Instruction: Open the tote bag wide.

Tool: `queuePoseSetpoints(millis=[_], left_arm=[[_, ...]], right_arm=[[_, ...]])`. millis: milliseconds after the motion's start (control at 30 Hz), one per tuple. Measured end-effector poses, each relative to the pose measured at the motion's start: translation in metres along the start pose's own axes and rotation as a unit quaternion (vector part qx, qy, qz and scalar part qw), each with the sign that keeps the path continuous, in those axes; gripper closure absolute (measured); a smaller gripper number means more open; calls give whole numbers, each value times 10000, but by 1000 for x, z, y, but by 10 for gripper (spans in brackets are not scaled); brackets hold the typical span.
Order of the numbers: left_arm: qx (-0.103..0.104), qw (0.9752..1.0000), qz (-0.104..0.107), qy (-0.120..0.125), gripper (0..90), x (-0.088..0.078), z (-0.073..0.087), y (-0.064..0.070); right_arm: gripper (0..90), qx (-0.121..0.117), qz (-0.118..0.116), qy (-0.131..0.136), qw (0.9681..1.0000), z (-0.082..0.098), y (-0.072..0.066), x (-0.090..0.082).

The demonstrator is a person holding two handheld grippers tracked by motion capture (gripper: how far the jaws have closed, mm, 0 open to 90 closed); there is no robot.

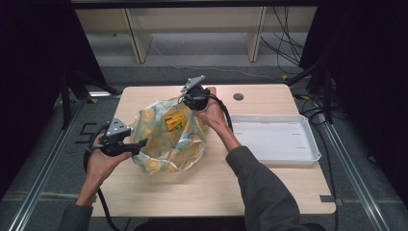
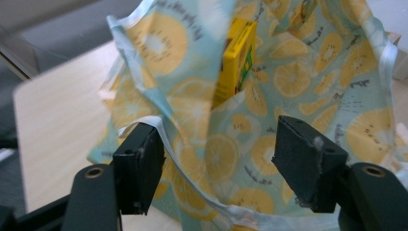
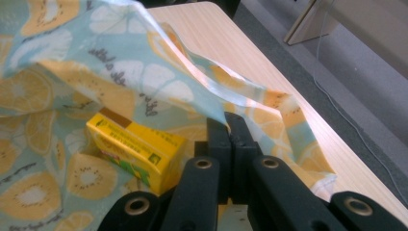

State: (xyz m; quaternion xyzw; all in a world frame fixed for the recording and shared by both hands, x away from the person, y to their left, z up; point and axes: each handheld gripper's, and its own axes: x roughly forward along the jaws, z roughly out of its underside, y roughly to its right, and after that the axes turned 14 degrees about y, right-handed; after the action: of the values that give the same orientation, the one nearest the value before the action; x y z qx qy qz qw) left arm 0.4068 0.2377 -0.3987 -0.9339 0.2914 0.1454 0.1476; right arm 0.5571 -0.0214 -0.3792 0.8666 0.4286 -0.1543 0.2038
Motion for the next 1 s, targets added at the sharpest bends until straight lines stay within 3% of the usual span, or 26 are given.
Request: queuePoseSetpoints(millis=[67, 167, 267, 367, 467, 500, 533, 633, 700, 767, 833, 867, 900, 933, 1000], left_arm=[[264, 9990, -149, -313, 348, 9, -5, 6], [406, 9973, -486, -362, 342, 29, -3, 7], [549, 9935, -953, -299, 342, 40, -1, 10], [422, 9939, -974, -295, 338, 42, -3, 8], [539, 9915, -1138, -318, 327, 41, -5, 5], [413, 9918, -1177, -284, 313, 39, -5, 5], [386, 9919, -1187, -244, 303, 36, -5, 3], [149, 9935, -1121, -155, 291, 27, -5, -3], [261, 9936, -1085, -155, 291, 25, -6, -3], [419, 9946, -913, -277, 321, 28, -6, 1], [433, 9954, -787, -328, 342, 36, -5, 6], [485, 9959, -614, -451, 349, 39, -5, 7], [413, 9966, -534, -479, 349, 43, -3, 10], [506, 9967, -412, -492, 348, 48, -2, 11], [530, 9958, -380, -642, 345, 58, 1, 14]], right_arm=[[900, 62, 10, -2, 10000, 1, 0, 2], [900, 58, 17, -16, 10000, 3, 2, 5], [900, 206, 105, -39, 9997, 4, 3, 6], [900, 192, 98, -76, 9997, 6, 7, 8], [900, 263, 153, -46, 9995, 10, 8, 11], [900, 284, 149, -86, 9994, 11, 9, 12], [900, 365, 135, -133, 9992, 12, 8, 12], [900, 288, 177, -80, 9994, 13, 8, 13], [900, 316, 176, -57, 9993, 12, 8, 13], [900, 290, 127, -108, 9994, 11, 7, 12], [900, 330, 130, -115, 9993, 11, 6, 13], [900, 298, 156, -76, 9994, 11, 6, 14], [900, 383, 168, -97, 9991, 11, 5, 13], [900, 291, 151, -84, 9994, 10, 7, 13], [900, 273, 150, -38, 9995, 10, 7, 14]])
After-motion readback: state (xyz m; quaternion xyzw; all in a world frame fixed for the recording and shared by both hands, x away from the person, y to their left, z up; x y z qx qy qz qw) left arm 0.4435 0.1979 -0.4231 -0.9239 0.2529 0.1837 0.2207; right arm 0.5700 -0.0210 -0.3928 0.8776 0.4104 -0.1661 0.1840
